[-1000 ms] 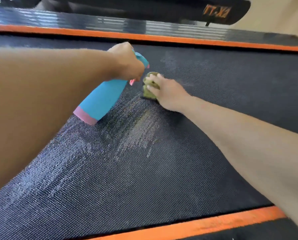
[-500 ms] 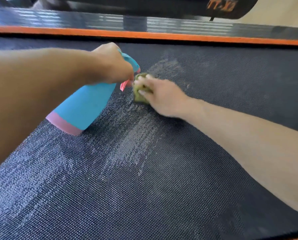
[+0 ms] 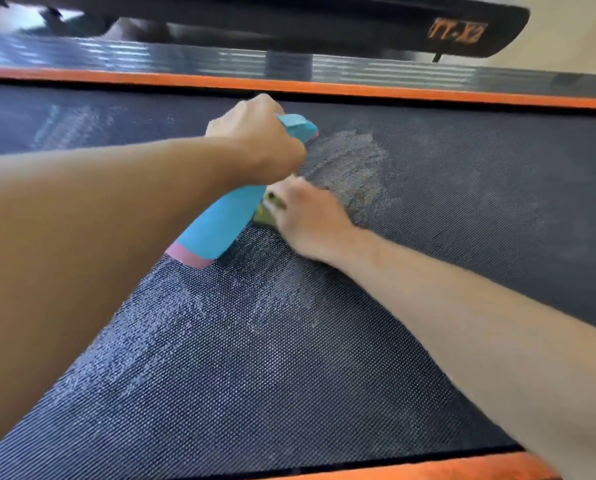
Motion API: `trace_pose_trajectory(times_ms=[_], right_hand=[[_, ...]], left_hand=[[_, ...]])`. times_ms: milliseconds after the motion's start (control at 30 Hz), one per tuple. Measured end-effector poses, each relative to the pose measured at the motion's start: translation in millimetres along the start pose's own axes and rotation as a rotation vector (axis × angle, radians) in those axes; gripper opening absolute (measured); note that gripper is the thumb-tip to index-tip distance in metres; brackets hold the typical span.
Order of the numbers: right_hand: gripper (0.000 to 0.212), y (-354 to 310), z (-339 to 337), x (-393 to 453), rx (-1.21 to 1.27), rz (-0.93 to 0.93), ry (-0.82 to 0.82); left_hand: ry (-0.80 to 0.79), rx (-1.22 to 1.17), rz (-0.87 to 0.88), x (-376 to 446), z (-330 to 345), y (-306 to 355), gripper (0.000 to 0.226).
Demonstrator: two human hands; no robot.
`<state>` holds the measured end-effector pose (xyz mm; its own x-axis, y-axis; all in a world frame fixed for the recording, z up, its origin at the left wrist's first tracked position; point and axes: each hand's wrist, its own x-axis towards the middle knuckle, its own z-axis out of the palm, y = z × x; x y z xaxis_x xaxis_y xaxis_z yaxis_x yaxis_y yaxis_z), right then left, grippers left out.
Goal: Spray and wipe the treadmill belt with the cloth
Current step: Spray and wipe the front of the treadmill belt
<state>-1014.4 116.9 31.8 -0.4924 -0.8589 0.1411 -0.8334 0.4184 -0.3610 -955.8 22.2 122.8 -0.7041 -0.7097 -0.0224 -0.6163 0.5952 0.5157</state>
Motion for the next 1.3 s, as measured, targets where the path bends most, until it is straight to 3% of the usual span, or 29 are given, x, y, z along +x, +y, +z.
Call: trace_pose_trajectory(times_ms=[67,133,200,300,367,467,533,600,667,767,833,933,1000,1067,1200,1300], right_hand=[[0.013,-32.5,13.1,-29.1,0.077,-0.149,-0.046],[0.032,-47.1,22.6,-40.0,0.088,-0.267,-0.155],[0.040,-41.8,24.0,-34.8,0.073,-0.278,-0.238],[0.042,-24.8,12.6,-15.0,0.005,-0.164,-0.251],[0.041,-13.2,6.2,12.3,-0.063,0.022,-0.192],[0.027,-26.1,12.3,38.4,-0.064,0.231,-0.074],[0.016,-62.3,28.8,34.1,-0.033,0.112,-0.076],[0.013,-109.2,47.4,17.0,0.040,-0.174,-0.163],[0.027,-149.3,56.1,-6.7,0.089,-0.417,-0.303],[0.038,-149.8,50.6,-3.6,0.059,-0.548,-0.382],[0.032,-122.5,43.1,22.7,-0.017,-0.410,-0.298],[0.040,-89.3,24.9,60.9,-0.027,0.060,-0.216],[0.041,-98.4,25.7,70.7,-0.022,0.127,-0.202],[0.041,-132.0,41.5,74.9,0.010,0.036,-0.222],[0.035,-200.2,79.1,61.8,0.086,-0.345,-0.341],[0.033,-197.8,81.3,75.2,0.024,-0.418,-0.308]], left_hand=[[0.025,-0.103,0.008,-9.6,-10.4,-10.6,0.044],[0.072,-0.284,-0.032,-18.8,-30.4,-30.9,0.047],[0.135,-0.457,-0.061,-22.8,-50.9,-58.7,0.029],[0.149,-0.401,-0.083,-29.5,-80.3,-100.5,0.023],[0.128,-0.268,-0.128,-38.3,-101.1,-127.1,0.033],[0.130,-0.246,-0.137,-48.4,-120.5,-152.7,0.023],[0.140,-0.229,-0.124,-51.8,-125.4,-161.6,0.024],[0.155,-0.227,-0.115,-51.0,-124.6,-165.6,0.022],[0.120,-0.237,-0.115,-52.1,-120.7,-164.0,0.016],[0.089,-0.205,-0.122,-49.3,-115.2,-165.4,0.007],[0.090,-0.233,-0.124,-49.8,-119.2,-172.1,0.011],[0.180,-0.443,-0.152,-47.9,-134.8,-186.6,0.017],[0.248,-0.536,-0.202,-47.6,-143.9,-196.8,0.026],[0.289,-0.628,-0.250,-41.4,-149.5,-210.7,0.035],[0.217,-0.688,-0.245,-37.9,-148.8,-215.2,0.036],[0.162,-0.646,-0.238,-36.6,-146.4,-210.3,0.029]])
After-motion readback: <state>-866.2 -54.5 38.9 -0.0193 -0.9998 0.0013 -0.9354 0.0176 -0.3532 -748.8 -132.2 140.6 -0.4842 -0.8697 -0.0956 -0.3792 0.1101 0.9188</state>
